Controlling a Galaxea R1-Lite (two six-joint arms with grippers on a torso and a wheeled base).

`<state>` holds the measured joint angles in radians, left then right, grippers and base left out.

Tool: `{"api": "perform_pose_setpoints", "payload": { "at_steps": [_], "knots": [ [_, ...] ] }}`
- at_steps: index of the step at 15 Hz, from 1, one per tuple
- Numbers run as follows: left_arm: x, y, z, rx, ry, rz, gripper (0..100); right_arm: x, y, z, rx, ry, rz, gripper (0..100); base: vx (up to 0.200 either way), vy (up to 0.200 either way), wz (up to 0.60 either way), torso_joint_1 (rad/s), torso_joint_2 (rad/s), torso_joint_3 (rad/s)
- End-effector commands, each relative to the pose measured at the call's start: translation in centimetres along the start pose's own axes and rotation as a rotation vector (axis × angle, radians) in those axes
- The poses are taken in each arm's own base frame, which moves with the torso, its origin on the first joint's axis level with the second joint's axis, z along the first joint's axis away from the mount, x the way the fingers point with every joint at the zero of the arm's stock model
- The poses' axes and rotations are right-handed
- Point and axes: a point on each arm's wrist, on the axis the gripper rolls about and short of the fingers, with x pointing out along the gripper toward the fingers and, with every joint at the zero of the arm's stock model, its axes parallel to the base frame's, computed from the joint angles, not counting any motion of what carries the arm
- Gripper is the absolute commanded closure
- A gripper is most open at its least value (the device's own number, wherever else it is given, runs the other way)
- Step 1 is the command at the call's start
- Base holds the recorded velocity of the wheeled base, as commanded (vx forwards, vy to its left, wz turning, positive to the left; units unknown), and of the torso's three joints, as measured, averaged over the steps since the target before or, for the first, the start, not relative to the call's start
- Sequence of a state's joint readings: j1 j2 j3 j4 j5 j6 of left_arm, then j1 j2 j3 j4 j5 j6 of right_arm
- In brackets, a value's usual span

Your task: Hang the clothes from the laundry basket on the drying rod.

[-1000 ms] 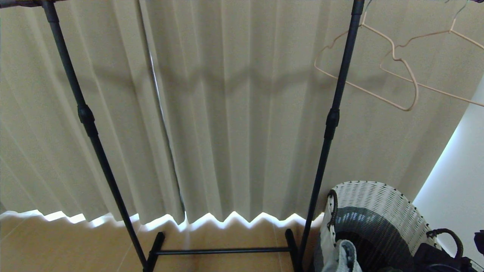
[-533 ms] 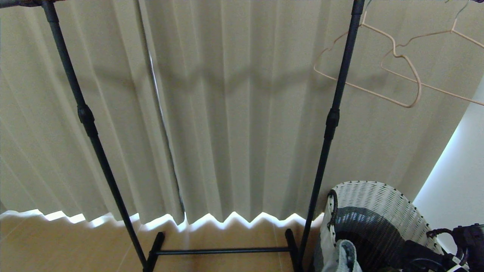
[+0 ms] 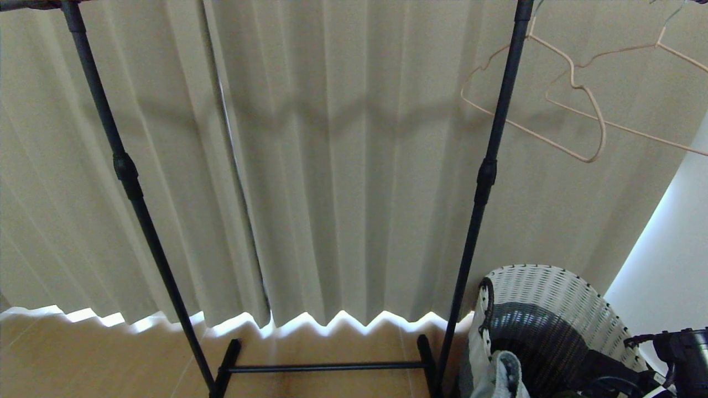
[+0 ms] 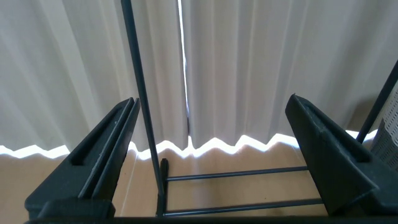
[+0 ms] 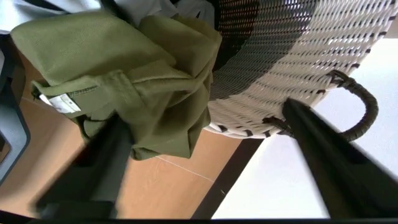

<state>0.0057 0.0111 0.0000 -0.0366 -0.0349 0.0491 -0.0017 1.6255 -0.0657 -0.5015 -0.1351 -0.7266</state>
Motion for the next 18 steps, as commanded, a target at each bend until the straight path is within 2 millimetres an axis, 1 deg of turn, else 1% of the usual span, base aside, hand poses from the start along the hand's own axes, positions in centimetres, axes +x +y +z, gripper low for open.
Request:
{"api": "perform_pose_setpoints", "payload": {
  "at_steps": [1,4,6,7,9,12,14,18],
  "knots": [
    [0.0,0.0,0.0,0.000,0.001,0.000,0,-0.1,0.1,-0.1,0.000,-0.003,-0.003,100,0.000,0.000,0.00,0.000,0.00,0.000],
    [0.0,0.0,0.0,-0.002,0.001,0.003,0,-1.4,0.2,-0.6,0.010,-0.051,-0.047,100,0.000,0.000,0.00,0.000,0.00,0.000],
    [0.0,0.0,0.0,-0.002,0.001,0.003,0,-3.4,0.6,-1.4,0.036,-0.135,-0.122,100,0.000,0.000,0.00,0.000,0.00,0.000],
    [0.0,0.0,0.0,-0.002,0.001,0.003,0,-4.0,0.5,-1.6,0.048,-0.168,-0.151,100,0.000,0.000,0.00,0.000,0.00,0.000],
    [0.0,0.0,0.0,-0.002,0.001,0.003,0,-5.5,0.2,-1.9,0.154,-0.248,-0.231,100,0.000,0.000,0.00,0.000,0.00,0.000],
    [0.0,0.0,0.0,-0.002,0.001,0.003,0,-7.2,-0.5,-1.7,0.276,-0.365,-0.316,100,0.000,0.000,0.00,0.000,0.00,0.000],
    [0.0,0.0,0.0,0.000,0.001,0.003,0,-8.9,-1.3,-1.2,0.346,-0.469,-0.379,100,0.000,0.000,0.00,0.000,0.00,0.000],
    [0.0,0.0,0.0,0.000,0.001,0.003,0,-11.5,-2.3,-0.7,0.378,-0.608,-0.472,100,0.000,0.000,0.00,0.000,0.00,0.000]
  ]
}}
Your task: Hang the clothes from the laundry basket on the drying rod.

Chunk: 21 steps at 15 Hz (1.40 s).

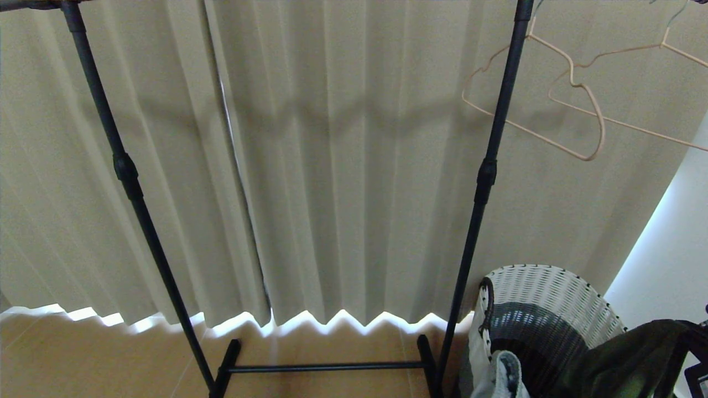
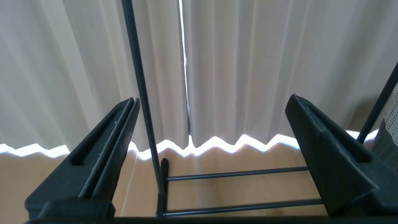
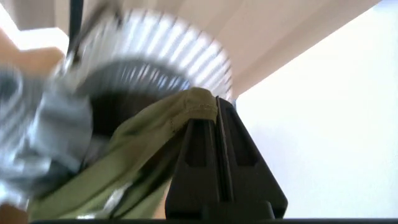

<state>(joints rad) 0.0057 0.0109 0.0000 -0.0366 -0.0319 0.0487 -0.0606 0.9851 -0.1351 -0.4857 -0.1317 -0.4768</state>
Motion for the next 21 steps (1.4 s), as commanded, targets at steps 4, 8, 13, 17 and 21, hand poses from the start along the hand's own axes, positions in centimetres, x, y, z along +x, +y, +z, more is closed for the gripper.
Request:
{"api": "perform_pose_setpoints", "payload": {
  "at_steps": [4,8,13,17,21],
  "knots": [
    [0.01,0.00,0.01,-0.001,0.001,0.000,0,-1.63,-0.75,0.95,0.015,-0.109,-0.059,100,-0.150,0.000,0.00,0.001,0.00,0.002],
    [0.01,0.00,0.01,-0.001,0.001,0.000,0,-1.60,-0.71,0.89,0.014,-0.105,-0.057,100,-0.200,0.000,0.00,-0.002,0.01,0.001],
    [0.01,0.00,0.01,-0.001,0.001,0.000,0,-1.64,-0.68,0.82,0.014,-0.105,-0.057,100,-0.160,0.000,0.00,0.002,0.00,0.001],
    [0.01,0.00,0.01,-0.001,0.001,0.000,0,-1.62,-0.67,0.82,0.014,-0.104,-0.055,100,0.000,0.000,0.00,0.000,0.00,0.000],
    [0.01,0.00,0.01,-0.001,0.001,0.000,0,-1.51,-0.55,0.71,0.011,-0.097,-0.046,100,0.000,0.100,0.00,0.002,0.00,0.001]
  ]
}}
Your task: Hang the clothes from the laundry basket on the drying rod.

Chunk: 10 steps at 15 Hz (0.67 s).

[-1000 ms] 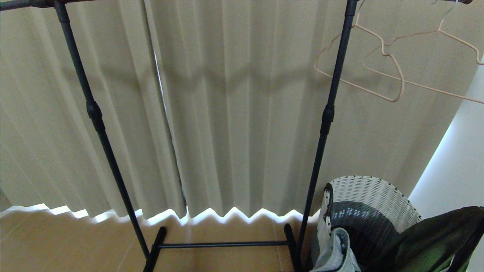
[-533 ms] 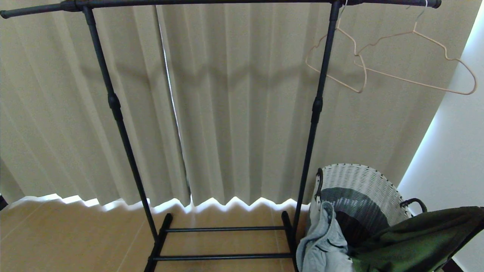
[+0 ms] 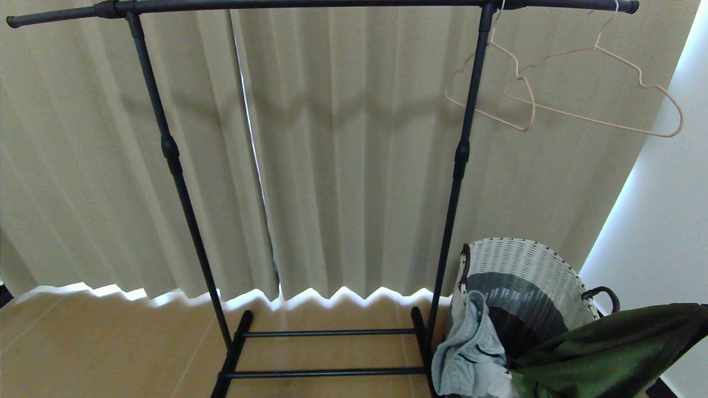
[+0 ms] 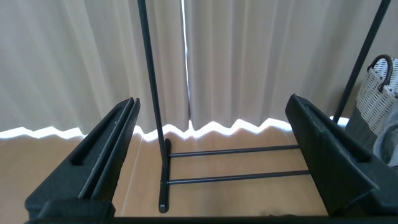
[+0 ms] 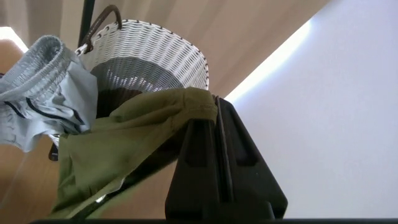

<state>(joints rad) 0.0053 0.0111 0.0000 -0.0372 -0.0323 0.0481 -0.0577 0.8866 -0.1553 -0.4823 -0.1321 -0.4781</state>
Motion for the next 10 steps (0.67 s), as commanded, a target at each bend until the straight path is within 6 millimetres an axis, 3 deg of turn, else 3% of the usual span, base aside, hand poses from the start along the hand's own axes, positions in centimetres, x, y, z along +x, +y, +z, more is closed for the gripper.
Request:
{"api": "perform_pose_setpoints", "payload": {
  "at_steps": [1,6,10],
  "knots": [
    [0.01,0.00,0.00,-0.001,0.002,0.002,0,0.12,0.05,-0.04,-0.002,0.007,0.005,100,0.000,0.200,0.00,0.007,0.00,-0.002],
    [0.01,0.00,0.01,0.001,0.000,0.002,0,-0.06,0.17,-0.30,-0.005,0.027,0.017,100,0.000,0.200,0.00,0.003,0.00,0.002],
    [0.00,0.00,0.03,0.012,-0.003,0.003,0,-0.13,0.17,-0.28,-0.005,0.021,0.019,100,0.000,0.000,0.00,0.000,0.00,0.000]
  ]
}}
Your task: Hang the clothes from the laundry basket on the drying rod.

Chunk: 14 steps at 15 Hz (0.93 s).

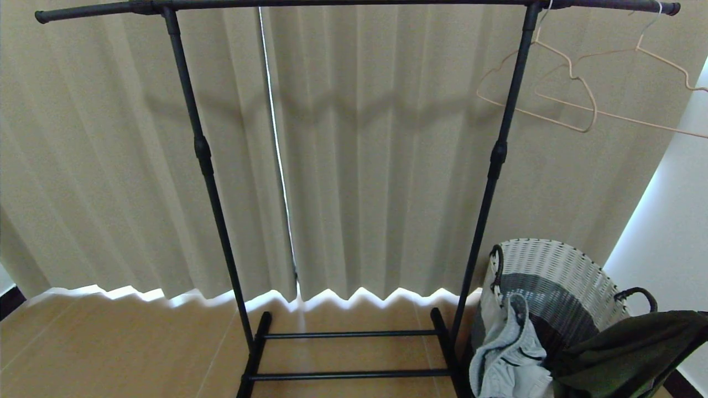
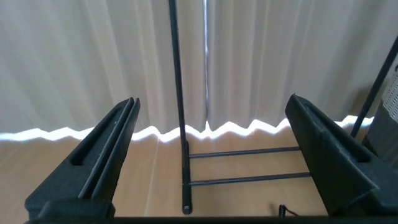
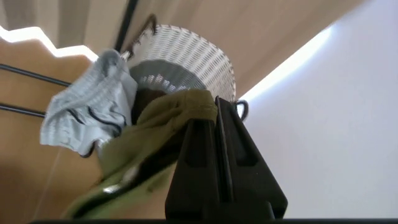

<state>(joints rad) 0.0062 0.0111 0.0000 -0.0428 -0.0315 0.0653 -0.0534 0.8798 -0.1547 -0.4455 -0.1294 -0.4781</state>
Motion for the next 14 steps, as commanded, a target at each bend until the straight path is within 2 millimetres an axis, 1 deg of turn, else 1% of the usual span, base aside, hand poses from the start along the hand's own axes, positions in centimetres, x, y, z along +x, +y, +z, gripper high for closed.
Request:
{"api": "perform_pose_setpoints", "payload": {
  "at_steps": [1,4,5,6,8,9,11,13,14],
  "knots": [
    [0.0,0.0,0.0,0.041,-0.001,-0.002,0,0.0,-0.1,0.2,0.001,-0.015,-0.002,100,0.000,0.000,0.00,0.000,0.00,0.000],
    [0.0,0.0,0.0,0.088,-0.003,-0.011,0,-0.5,-0.1,0.3,0.005,-0.058,0.022,100,0.000,0.000,0.00,0.000,0.00,0.000],
    [0.0,-0.1,0.0,0.087,-0.007,-0.048,0,-0.7,-0.2,0.6,0.007,-0.084,0.031,100,0.000,0.000,0.00,0.000,0.00,0.000],
    [0.0,-0.2,0.1,0.088,-0.017,-0.110,0,-0.9,-0.5,1.1,0.010,-0.120,0.038,100,0.000,0.000,0.00,0.000,0.00,0.000],
    [0.0,-0.3,0.3,0.082,-0.045,-0.147,0,-1.3,-1.0,2.5,0.040,-0.196,0.063,100,0.000,0.000,0.00,0.000,0.00,0.000],
    [-0.1,-0.4,1.0,0.085,-0.103,-0.209,0,-1.5,-1.4,4.0,0.094,-0.254,0.109,100,0.000,0.000,0.00,0.000,0.00,0.000],
    [-1.0,-0.5,4.6,0.110,-0.215,-0.366,0,-2.6,-2.0,7.0,0.254,-0.279,0.246,100,0.000,0.000,0.00,0.000,0.00,0.000],
    [-0.3,-0.5,8.6,0.119,-0.220,-0.489,0,-4.0,-2.4,9.4,0.359,-0.264,0.391,100,0.000,0.000,0.00,0.000,0.00,0.000],
    [0.6,-0.5,10.5,0.115,-0.198,-0.544,0,-4.7,-2.4,10.6,0.394,-0.277,0.471,100,0.000,0.000,0.00,0.000,0.00,0.000]
  ]
}}
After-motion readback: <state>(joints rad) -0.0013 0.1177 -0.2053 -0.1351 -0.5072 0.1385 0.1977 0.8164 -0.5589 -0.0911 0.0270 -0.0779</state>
